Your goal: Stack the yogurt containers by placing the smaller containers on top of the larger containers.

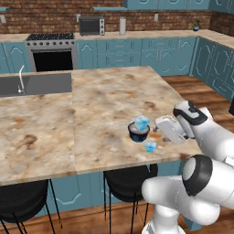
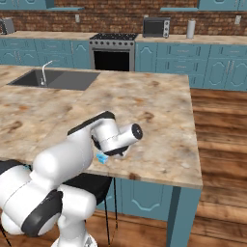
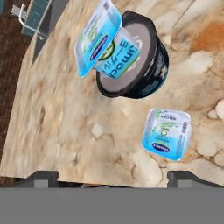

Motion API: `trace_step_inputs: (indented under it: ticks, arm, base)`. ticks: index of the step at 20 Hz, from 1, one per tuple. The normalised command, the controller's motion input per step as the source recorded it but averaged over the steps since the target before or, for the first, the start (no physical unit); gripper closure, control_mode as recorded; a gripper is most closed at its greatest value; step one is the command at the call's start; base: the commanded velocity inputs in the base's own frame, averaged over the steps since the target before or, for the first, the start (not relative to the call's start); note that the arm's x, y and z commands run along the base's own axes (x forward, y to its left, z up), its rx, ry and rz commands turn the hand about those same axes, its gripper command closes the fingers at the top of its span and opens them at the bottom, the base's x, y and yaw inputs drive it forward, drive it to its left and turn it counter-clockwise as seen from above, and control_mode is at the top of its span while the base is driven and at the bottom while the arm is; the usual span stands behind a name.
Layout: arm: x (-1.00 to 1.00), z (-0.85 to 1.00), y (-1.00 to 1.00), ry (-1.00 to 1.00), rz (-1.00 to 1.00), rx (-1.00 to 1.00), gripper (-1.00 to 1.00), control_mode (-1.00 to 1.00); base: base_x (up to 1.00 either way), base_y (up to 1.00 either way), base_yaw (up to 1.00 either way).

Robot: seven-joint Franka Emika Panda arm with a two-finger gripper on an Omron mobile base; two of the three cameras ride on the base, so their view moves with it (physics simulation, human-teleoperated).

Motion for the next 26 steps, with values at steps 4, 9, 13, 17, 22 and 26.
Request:
trace_step_inputs:
  ticks: [4,9,13,17,22,26]
  arm:
    - [-0.26,0.00,0.00,0.23,-0.16,-0.06,-1.00,-1.00]
    - [-0.02,0.00,0.06,0.13,-0.06,-0.09,-1.00,-1.00]
    - [0.00,-0.08,0.10,0.05,0.00,-0.14,-1.00,-1.00]
    - [0.00,-0.06,0.02,0.01,0.00,-0.17,-1.00,-1.00]
    - [0.00,-0.10,0.05,0.00,0.00,-0.17,-1.00,-1.00]
    - [0.00,-0.19,0.05,0.01,0.00,-0.14,-1.00,-1.00]
  base:
    - [0.00,0.00,0.00]
    - [0.00,0.00,0.00]
    - [0.00,0.00,0.00]
    - [0.00,0.00,0.00]
    - [0.00,0.00,0.00]
    - [0.00,0.00,0.00]
